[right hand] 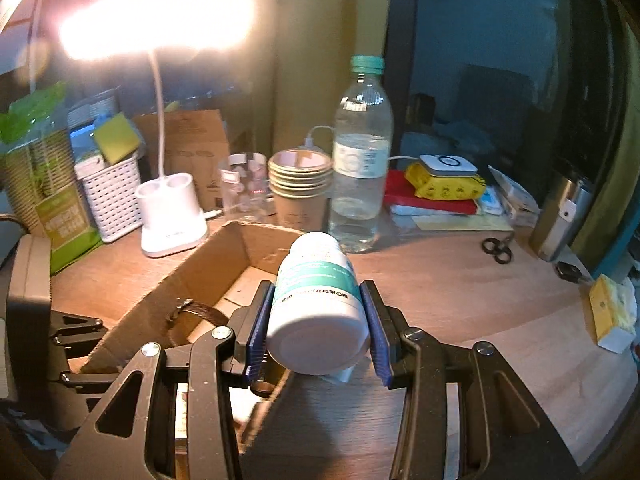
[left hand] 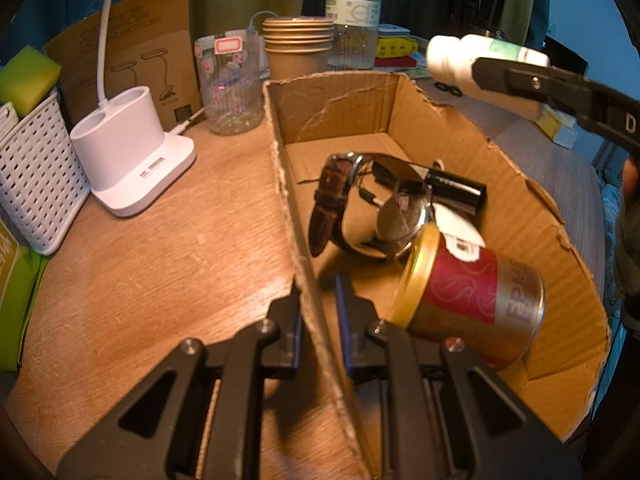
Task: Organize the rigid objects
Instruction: 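Lift the pill bottle with the right tool toward the box, then open the right tool to drop the pill bottle into the box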
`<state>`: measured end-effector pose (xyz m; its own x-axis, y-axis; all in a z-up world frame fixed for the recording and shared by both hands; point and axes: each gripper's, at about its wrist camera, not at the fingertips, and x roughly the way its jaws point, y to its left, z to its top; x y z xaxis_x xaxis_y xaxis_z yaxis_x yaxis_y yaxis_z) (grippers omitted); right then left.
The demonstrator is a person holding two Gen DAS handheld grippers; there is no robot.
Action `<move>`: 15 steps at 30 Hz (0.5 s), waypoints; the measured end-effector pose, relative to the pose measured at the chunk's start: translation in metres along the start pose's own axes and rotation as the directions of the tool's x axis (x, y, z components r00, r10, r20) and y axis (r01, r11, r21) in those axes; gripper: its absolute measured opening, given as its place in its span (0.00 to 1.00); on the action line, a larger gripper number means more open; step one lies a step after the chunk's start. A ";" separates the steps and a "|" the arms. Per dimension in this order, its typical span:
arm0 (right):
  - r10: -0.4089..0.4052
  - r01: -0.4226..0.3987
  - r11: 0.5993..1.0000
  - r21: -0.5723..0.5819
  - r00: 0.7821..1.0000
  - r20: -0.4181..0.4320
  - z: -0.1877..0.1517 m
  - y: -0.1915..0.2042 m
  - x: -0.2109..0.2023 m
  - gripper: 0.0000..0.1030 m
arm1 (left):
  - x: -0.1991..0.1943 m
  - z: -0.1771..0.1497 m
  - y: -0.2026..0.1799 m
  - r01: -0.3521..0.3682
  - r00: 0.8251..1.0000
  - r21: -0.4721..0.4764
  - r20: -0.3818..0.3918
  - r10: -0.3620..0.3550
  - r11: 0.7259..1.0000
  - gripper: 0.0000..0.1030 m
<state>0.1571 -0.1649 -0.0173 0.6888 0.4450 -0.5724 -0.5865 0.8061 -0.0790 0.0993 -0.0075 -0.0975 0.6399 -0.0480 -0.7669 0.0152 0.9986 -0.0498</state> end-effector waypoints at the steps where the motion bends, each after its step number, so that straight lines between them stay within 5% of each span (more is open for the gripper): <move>1: 0.005 -0.005 1.000 -0.004 1.000 -0.002 0.000 0.002 0.001 0.44 | 0.000 0.000 0.000 0.000 1.000 0.000 0.000 0.000 1.000 0.15; 15: 0.007 -0.009 0.999 -0.035 0.998 -0.068 -0.007 0.021 0.034 0.44 | 0.000 0.000 0.000 0.000 1.000 0.000 0.000 0.000 1.000 0.15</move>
<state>0.1655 -0.1356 -0.0437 0.6541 0.4226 -0.6274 -0.6074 0.7878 -0.1026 0.0992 -0.0076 -0.0975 0.6400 -0.0479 -0.7669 0.0151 0.9986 -0.0497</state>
